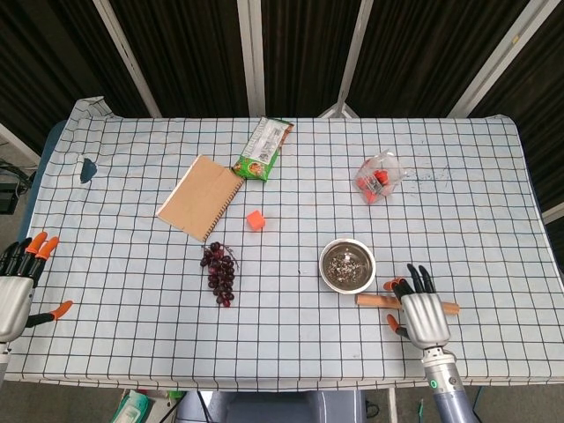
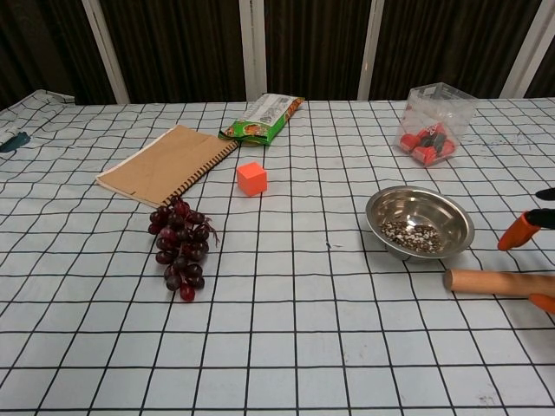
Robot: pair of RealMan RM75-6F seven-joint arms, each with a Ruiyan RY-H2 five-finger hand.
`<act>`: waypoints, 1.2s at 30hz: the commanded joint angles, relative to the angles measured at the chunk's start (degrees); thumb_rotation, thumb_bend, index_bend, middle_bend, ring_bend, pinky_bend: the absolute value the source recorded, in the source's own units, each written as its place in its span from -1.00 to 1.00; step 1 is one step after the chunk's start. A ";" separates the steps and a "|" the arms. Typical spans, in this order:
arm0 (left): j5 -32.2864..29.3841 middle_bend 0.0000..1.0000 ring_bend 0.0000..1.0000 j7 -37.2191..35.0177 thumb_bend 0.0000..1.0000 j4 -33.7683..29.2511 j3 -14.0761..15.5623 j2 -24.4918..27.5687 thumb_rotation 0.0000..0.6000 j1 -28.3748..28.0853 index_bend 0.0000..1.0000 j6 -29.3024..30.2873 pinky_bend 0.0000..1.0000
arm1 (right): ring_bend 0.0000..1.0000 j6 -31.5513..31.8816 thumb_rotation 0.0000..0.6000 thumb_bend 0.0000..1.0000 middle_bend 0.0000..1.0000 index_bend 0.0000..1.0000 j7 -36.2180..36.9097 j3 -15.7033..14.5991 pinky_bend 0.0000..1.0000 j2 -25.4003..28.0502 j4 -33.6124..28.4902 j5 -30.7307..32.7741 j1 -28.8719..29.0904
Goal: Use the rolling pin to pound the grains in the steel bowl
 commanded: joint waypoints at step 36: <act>-0.97 -1.00 -1.00 -0.46 -0.89 -0.02 -0.25 0.19 1.00 -0.38 -1.00 -0.70 -1.00 | -0.85 -2.94 1.00 -0.40 -0.21 -0.08 1.14 0.90 -1.00 -4.69 5.30 4.40 1.88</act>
